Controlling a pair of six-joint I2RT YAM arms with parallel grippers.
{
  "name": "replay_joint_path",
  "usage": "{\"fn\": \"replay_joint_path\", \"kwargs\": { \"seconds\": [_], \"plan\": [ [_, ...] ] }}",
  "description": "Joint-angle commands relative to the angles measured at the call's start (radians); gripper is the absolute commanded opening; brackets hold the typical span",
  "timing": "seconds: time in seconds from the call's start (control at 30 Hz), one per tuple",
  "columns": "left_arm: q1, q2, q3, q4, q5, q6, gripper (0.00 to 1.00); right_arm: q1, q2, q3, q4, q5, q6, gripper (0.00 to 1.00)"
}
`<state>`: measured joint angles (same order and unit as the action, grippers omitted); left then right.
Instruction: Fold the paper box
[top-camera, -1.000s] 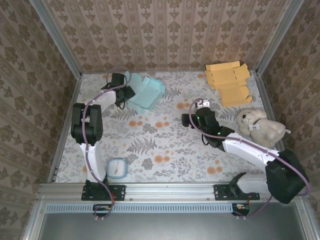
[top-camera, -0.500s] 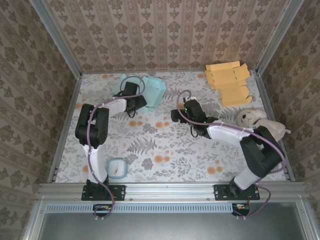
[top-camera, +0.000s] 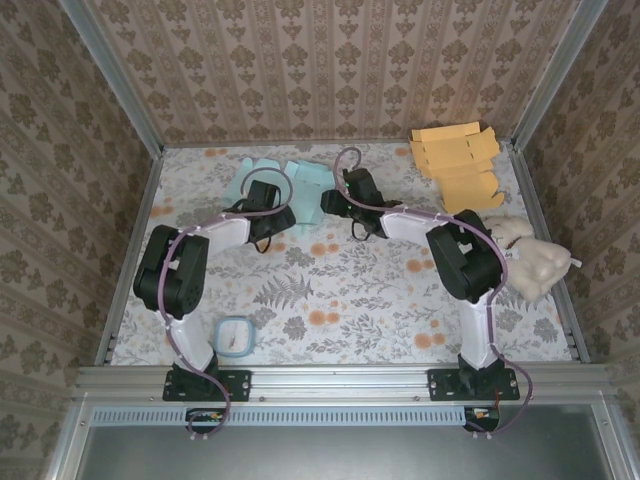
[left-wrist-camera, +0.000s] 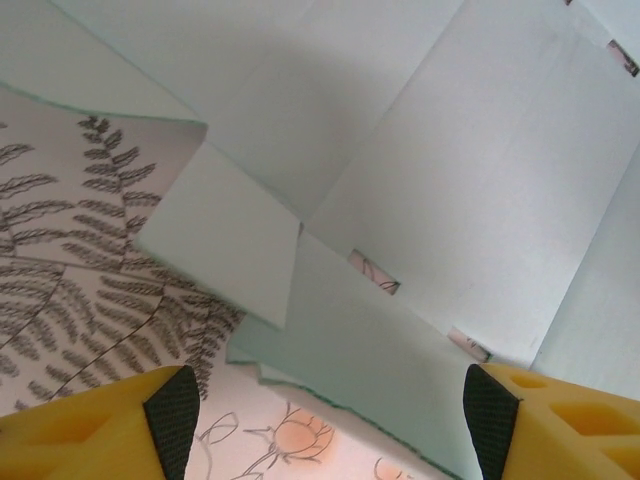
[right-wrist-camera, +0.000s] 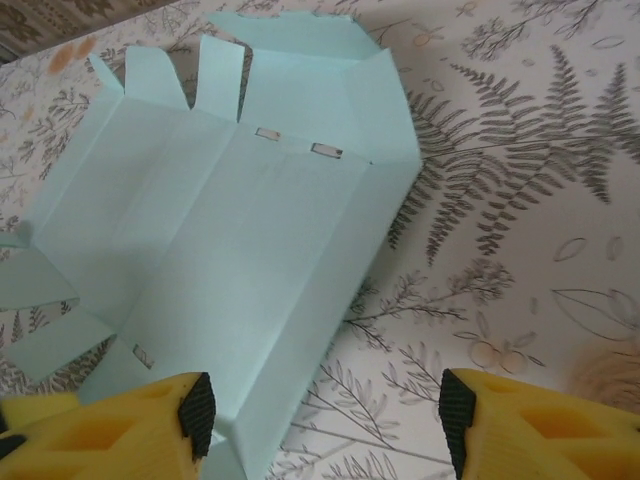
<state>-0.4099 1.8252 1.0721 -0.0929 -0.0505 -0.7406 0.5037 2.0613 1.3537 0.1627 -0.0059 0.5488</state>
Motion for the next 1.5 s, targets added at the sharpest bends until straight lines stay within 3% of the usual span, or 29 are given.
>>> {"fn": "replay_joint_path", "kwargs": {
  "seconds": [0.0,0.47,0.77,1.17,1.47],
  "plan": [
    [0.005,-0.028,-0.034,0.051,-0.019,0.011,0.74,-0.001,0.050,0.041,-0.059,-0.051,0.034,0.61],
    [0.003,-0.039,-0.062,0.114,0.031,0.015,0.76,-0.013,0.135,0.036,0.000,-0.186,0.149,0.45],
    [0.003,-0.038,-0.064,0.119,0.028,0.021,0.76,-0.013,0.182,0.074,0.035,-0.269,0.205,0.42],
    [0.003,-0.018,-0.064,0.137,0.040,0.012,0.75,-0.005,0.225,0.110,0.040,-0.297,0.240,0.42],
    [0.003,-0.014,-0.062,0.139,0.040,0.014,0.74,-0.003,0.239,0.113,0.063,-0.299,0.274,0.33]
  ]
}}
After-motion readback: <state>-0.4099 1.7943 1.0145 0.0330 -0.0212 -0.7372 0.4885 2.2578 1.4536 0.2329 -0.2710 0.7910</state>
